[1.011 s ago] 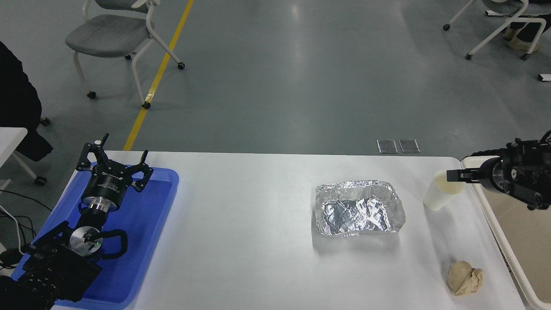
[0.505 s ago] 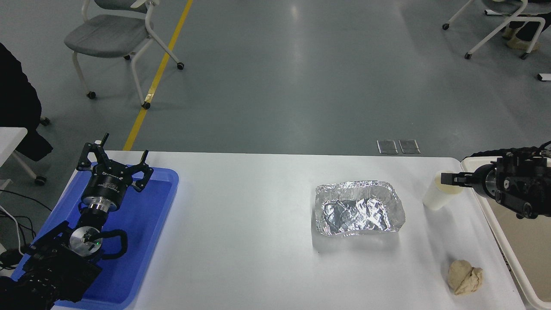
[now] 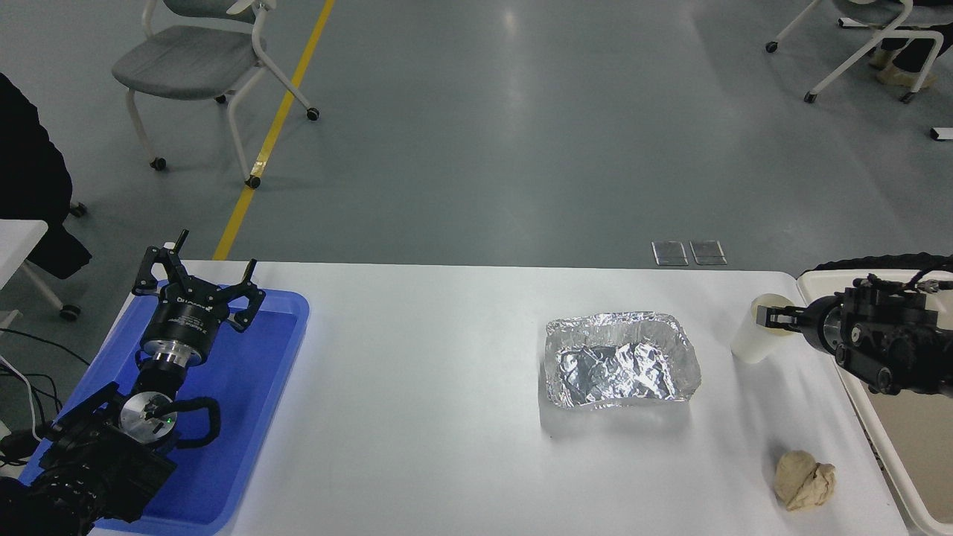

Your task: Pick up paper cup place in dustbin

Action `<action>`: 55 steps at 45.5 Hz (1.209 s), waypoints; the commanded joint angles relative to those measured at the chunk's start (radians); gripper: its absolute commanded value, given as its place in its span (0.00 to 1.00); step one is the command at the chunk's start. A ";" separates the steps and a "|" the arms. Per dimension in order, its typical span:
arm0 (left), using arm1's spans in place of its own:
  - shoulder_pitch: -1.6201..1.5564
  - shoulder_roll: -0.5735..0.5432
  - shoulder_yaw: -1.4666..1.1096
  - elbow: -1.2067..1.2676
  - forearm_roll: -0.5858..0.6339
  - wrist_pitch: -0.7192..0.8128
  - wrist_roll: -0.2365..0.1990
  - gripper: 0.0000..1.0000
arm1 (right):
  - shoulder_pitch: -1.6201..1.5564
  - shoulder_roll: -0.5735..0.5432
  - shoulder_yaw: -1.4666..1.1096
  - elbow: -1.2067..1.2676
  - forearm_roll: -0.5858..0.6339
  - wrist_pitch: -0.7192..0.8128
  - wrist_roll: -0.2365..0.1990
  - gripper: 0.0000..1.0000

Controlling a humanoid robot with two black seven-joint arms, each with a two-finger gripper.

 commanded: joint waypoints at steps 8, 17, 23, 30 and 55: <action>0.000 0.000 0.000 0.000 0.000 0.000 0.000 1.00 | -0.013 0.001 0.004 0.000 -0.001 0.007 -0.013 0.31; 0.000 0.000 0.000 0.000 0.000 0.000 0.000 1.00 | -0.009 -0.001 0.004 0.006 -0.002 0.034 -0.011 0.00; 0.000 0.000 0.000 0.000 0.000 0.000 0.000 1.00 | 0.002 0.001 0.004 0.011 -0.002 0.037 -0.011 0.00; 0.000 0.000 0.000 0.000 0.000 0.000 0.000 1.00 | 0.071 -0.013 -0.013 0.050 -0.013 0.091 -0.010 0.00; 0.001 0.000 -0.001 0.000 0.000 0.000 0.000 1.00 | 0.827 -0.275 -0.385 0.601 -0.031 0.316 -0.011 0.00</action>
